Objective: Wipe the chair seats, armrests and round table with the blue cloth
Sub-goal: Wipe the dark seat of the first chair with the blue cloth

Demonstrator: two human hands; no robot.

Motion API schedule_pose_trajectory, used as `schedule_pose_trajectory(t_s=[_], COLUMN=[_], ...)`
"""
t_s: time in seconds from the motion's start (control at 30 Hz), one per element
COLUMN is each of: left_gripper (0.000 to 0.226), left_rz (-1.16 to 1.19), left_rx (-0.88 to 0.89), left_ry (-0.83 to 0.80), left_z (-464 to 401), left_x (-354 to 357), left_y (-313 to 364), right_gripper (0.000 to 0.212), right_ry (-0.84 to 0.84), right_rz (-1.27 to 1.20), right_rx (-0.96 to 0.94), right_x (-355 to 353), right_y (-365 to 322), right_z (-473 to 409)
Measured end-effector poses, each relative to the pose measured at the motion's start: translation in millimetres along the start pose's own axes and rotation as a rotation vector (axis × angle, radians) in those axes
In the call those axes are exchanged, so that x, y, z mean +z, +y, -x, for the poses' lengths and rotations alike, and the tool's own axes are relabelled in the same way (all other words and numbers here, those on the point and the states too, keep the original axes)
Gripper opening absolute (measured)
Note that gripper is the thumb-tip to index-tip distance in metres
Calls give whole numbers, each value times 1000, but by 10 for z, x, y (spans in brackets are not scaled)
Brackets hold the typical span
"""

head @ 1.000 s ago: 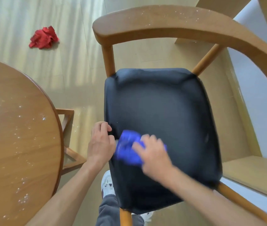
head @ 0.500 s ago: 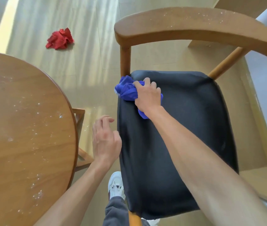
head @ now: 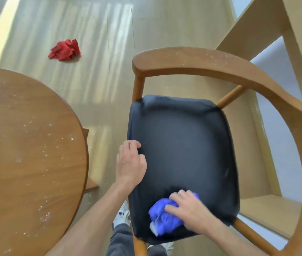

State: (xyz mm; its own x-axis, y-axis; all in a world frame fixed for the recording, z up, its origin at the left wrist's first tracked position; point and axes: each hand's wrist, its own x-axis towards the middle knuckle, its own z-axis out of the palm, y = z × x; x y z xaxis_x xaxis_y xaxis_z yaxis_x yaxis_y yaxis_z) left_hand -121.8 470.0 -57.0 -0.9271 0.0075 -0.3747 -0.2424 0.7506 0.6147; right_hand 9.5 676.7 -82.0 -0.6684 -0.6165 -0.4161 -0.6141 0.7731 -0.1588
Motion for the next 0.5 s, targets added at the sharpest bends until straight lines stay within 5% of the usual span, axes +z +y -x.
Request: schedule_pose_trajectory(t_s=[0.2, 0.3, 0.4, 0.5], left_gripper=[22, 19, 25, 22], left_rz=[-62, -23, 258, 685], left_rx=[-88, -221, -405, -495], left_ry=[-129, -353, -534, -482], left_z=[91, 198, 326, 423], left_x=[237, 433, 618, 668], left_y=[106, 259, 498, 851], right_gripper=[53, 52, 48, 44], right_ry=[44, 61, 233, 393], right_rz=[-121, -421, -821, -1077], right_rx=[827, 897, 888, 864], right_x=[-203, -166, -236, -407], right_y=[879, 830, 640, 514], right_z=[-213, -165, -26, 85])
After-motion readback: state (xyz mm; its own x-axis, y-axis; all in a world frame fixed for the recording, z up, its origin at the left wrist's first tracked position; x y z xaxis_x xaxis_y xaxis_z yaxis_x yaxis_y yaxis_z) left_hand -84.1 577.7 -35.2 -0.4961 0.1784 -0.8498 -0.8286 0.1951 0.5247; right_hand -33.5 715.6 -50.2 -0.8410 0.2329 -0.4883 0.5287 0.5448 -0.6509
